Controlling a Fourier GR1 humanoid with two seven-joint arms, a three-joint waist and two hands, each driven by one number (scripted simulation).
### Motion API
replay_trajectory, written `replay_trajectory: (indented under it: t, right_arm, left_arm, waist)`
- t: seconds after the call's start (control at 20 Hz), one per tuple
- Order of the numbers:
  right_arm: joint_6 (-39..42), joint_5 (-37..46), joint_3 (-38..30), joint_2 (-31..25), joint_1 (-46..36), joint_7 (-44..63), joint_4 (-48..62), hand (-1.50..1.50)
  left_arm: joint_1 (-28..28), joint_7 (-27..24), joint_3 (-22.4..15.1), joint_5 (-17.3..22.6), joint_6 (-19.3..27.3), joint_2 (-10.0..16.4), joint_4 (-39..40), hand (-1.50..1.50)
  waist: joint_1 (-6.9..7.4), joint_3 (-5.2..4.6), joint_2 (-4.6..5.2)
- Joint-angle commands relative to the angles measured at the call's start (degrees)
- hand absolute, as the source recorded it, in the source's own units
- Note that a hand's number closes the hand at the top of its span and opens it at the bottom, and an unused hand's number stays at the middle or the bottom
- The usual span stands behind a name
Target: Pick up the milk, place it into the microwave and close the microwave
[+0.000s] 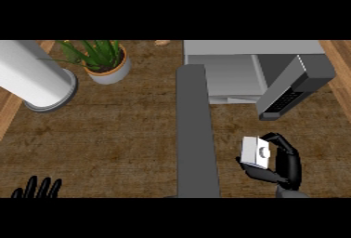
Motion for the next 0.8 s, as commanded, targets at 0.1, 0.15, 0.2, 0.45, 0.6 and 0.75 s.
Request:
replay_trajectory:
  t: [0.1, 0.15, 0.2, 0.45, 0.6, 0.75]
  right_arm:
    - [5.2, -2.9, 6.5, 1.9, 12.7, 8.5, -21.5, 1.50]
    - [6.6, -4.7, 7.0, 2.7, 10.0, 11.7, -22.1, 1.50]
    - [7.4, -6.2, 7.8, 4.2, 11.2, 9.6, -23.2, 1.50]
    - [3.9, -6.1, 7.9, 4.3, 6.4, 15.5, -24.9, 1.50]
    - [-1.4, -2.5, 9.5, 4.4, 4.9, 14.4, -22.1, 1.50]
    - [-8.0, -1.4, 12.8, 4.4, -0.3, 16.7, -18.3, 1.50]
  left_arm:
    - [2.3, -2.5, 0.6, 0.6, -1.3, 0.0, 0.8, -1.50]
    - [-1.1, -0.3, 0.8, -0.7, 1.6, -0.9, 1.5, -1.50]
    - [0.8, -3.3, 2.5, 0.4, -0.8, 0.2, 3.1, -1.50]
    - [2.1, -3.9, -0.8, -1.8, -0.8, -0.8, 2.3, -1.50]
    - [0.3, -2.0, 0.8, -0.6, 0.1, -0.6, 1.3, -1.50]
    - [1.3, -1.4, 2.4, 1.7, -0.5, 0.0, 0.0, -1.50]
  waist:
    - [0.05, 0.00, 0.02]
    - [0.02, 0.02, 0.17]
    - [0.33, 0.03, 0.11]
    - [1.03, 0.10, 0.36]
    - [1.05, 0.11, 0.40]
    - [1.31, 0.12, 0.44]
